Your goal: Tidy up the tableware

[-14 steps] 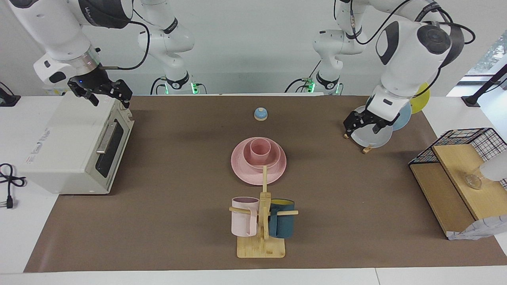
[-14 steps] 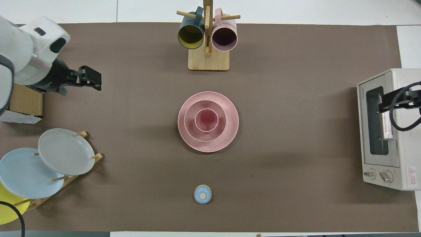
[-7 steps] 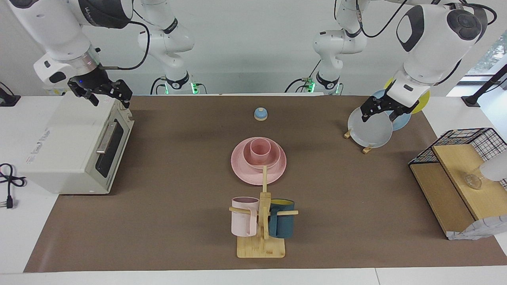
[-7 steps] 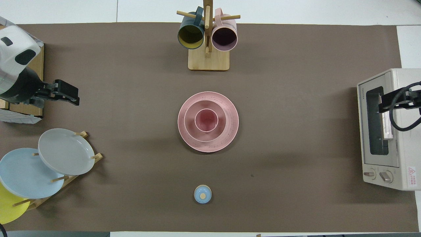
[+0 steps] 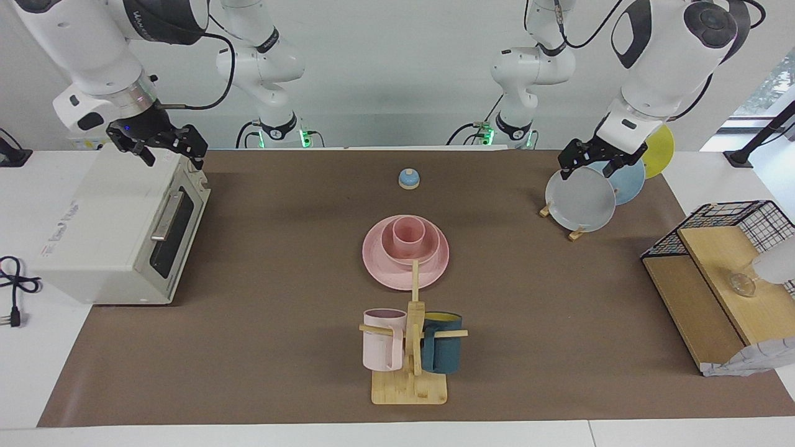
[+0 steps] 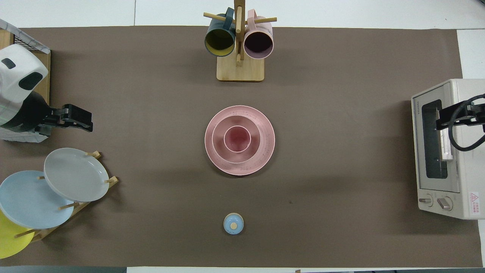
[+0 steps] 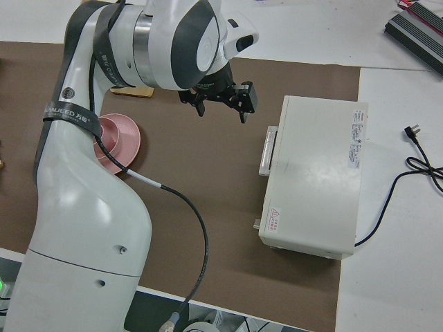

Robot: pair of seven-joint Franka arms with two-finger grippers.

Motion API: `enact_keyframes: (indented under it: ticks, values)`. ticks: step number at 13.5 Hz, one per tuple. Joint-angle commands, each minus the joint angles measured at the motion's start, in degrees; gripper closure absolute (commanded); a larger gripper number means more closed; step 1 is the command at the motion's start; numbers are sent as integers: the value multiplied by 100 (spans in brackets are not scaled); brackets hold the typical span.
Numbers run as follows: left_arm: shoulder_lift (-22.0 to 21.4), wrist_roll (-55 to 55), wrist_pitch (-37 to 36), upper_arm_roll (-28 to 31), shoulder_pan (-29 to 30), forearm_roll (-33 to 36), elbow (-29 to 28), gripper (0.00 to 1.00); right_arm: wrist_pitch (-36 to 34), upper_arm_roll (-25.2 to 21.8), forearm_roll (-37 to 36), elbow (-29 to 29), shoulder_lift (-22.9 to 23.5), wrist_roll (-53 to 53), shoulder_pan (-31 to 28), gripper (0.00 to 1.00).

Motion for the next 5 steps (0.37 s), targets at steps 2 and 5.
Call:
enact_keyframes:
  ticks: [2, 5]
  values:
    - [-54, -79, 71, 35, -42, 42, 38, 0, 3, 11, 111, -156, -149, -53, -24, 0]
    - [-54, -79, 62, 35, -15, 25, 20, 0, 3, 11, 111, -156, -140, -53, -24, 0]
